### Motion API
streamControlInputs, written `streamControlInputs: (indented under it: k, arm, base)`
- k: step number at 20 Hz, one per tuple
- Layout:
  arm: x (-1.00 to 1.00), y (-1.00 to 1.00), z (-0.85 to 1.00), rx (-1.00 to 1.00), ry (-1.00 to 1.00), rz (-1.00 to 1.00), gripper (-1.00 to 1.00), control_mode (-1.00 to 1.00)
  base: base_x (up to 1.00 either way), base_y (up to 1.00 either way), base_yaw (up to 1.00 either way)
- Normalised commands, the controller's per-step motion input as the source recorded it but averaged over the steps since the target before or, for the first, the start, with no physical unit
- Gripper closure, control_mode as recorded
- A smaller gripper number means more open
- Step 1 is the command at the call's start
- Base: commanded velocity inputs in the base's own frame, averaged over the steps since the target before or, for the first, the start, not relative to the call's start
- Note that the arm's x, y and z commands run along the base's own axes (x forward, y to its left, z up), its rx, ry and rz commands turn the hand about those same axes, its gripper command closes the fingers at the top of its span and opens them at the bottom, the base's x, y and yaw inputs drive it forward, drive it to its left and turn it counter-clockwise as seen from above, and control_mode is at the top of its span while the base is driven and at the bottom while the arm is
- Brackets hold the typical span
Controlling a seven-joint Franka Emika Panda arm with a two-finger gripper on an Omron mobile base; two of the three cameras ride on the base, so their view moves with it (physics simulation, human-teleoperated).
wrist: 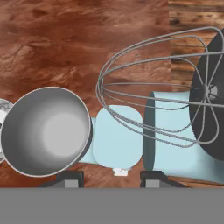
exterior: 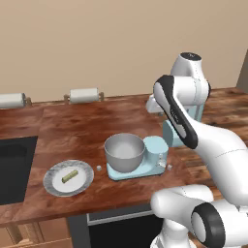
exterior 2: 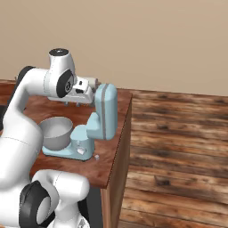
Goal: Add butter and sugar cubes to the stand mixer bowl and then turn on the stand mixer to begin making frosting.
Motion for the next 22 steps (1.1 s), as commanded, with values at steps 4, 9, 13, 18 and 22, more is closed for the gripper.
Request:
streamControlInputs:
  k: [4,9,13,18,22]
  arm:
    - [0.0,0.0,0.0,0.0,0.0,0.0,-1.0,1.0]
    - [0.0,0.0,0.0,0.0,0.0,0.0,-1.0,1.0]
    - [0.0,0.0,0.0,0.0,0.0,0.0,-1.0,1.0]
    - [0.0,0.0,0.0,0.0,0.0,0.0,-1.0,1.0]
    - [0.0,0.0,0.0,0.0,0.0,0.0,-1.0,1.0]
  base:
    - [-0.01,0.01,0.0]
    - [0.0,0.46,0.0]
    - [0.02,0.55,0.0]
    - [0.15,0.48,0.0]
    - [0.24,0.42,0.0]
